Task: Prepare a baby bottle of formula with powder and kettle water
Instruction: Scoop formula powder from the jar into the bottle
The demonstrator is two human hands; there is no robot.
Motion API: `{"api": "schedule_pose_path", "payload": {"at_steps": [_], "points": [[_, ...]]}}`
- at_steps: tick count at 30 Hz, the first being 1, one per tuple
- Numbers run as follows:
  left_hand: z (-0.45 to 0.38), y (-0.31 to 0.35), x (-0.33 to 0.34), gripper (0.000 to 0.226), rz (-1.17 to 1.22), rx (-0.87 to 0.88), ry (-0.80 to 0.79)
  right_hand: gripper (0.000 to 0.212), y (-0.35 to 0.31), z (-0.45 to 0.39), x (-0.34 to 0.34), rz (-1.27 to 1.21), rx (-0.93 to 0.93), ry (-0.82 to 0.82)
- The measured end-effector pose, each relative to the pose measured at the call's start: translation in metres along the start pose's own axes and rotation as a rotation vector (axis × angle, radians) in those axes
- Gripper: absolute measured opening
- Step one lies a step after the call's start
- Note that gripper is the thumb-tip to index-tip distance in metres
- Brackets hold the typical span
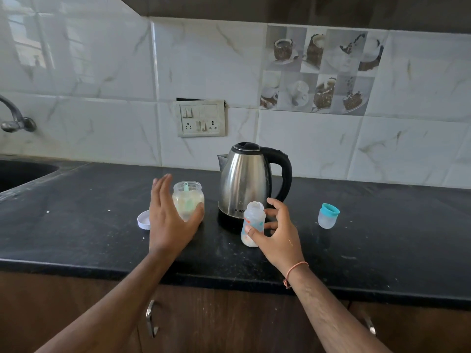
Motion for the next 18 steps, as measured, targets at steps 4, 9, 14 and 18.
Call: {"api": "schedule_pose_path", "payload": {"at_steps": [4, 9, 14, 18], "points": [[0.024, 0.045, 0.015, 0.087, -0.087, 0.316, -0.108, 0.092, -0.006, 0.001, 0.010, -0.048, -0.026, -0.099], [0.040, 0.062, 0.052, 0.098, 0.156, 0.287, -0.381, 0.091, -0.006, 0.001, 0.020, -0.132, -0.040, -0.219], [0.036, 0.054, 0.075, 0.102, 0.335, 0.053, -0.533, 0.071, -0.006, -0.004, -0.006, -0.320, -0.035, -0.074], [0.040, 0.049, 0.089, 0.080, 0.184, 0.063, -0.713, 0.049, 0.003, -0.041, -0.041, -0.466, 0.069, 0.161]]}}
Point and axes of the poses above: each hand's wrist, its own z-axis away from the middle knuckle, its own x-axis out of the palm, y = z × x, the point moved 8 cm from there along -z, towards the middle knuckle, and after that the axes turned 4 degrees about x, right-handed, at the moved point
